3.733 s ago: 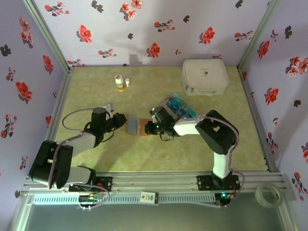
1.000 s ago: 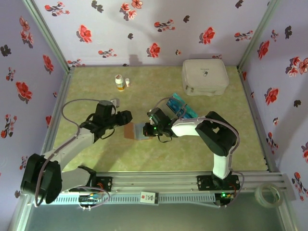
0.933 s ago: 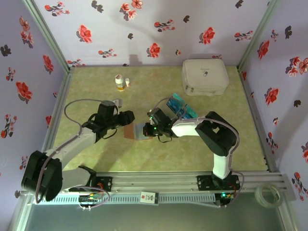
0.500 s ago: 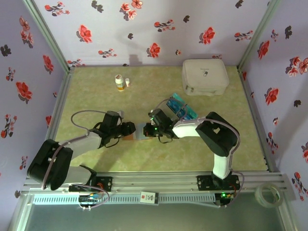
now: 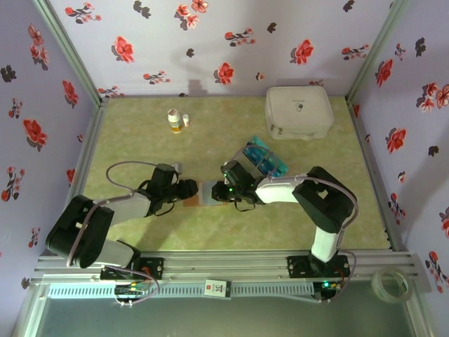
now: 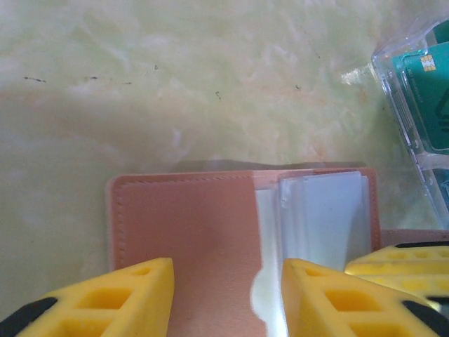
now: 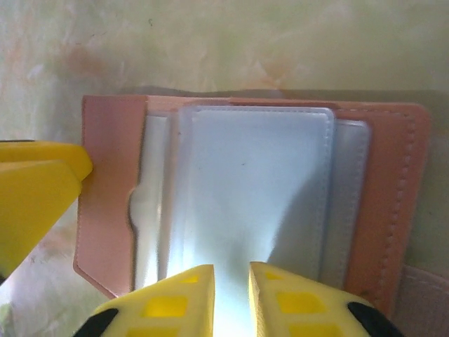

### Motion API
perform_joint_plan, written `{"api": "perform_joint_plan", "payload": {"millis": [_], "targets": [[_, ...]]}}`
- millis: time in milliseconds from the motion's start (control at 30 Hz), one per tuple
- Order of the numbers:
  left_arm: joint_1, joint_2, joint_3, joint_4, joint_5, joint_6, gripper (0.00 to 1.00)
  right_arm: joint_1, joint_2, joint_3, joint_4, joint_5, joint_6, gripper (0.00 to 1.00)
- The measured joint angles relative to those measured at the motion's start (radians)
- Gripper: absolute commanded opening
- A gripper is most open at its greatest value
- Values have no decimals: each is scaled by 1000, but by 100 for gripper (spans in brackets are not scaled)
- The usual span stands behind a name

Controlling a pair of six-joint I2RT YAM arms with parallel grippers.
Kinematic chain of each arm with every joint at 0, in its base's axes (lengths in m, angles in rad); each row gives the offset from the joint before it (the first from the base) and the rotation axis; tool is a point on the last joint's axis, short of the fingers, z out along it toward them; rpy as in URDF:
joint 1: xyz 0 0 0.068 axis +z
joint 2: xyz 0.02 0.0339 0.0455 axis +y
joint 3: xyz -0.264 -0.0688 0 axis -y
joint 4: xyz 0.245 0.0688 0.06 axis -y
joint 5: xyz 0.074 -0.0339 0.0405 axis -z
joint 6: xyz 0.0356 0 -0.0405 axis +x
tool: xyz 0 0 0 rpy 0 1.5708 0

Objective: Put the credit cards into the card holder
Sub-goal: Open the card holder at the center of the table, then flip over the card slot on the card holder.

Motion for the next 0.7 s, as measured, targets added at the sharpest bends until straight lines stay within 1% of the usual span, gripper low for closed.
{"api": "perform_joint_plan", "payload": {"millis": [33, 133, 333, 433, 567, 700], "targets": [[1, 0, 0, 0, 0, 4, 44, 1, -9, 5, -19, 6, -6, 34], [3, -2, 0, -2, 0, 14, 44, 1, -39, 25, -79, 27, -19, 41], [20, -45, 0, -11, 0, 34, 45, 0, -83, 117, -211, 93, -59, 49], [26, -74, 0, -27, 0, 35, 45, 0, -107, 163, -273, 133, -85, 51], [35, -123, -7, -47, 0, 34, 46, 0, -142, 218, -358, 203, -125, 51], [40, -172, -10, -80, -1, 33, 46, -5, -150, 269, -422, 245, -153, 51]]}}
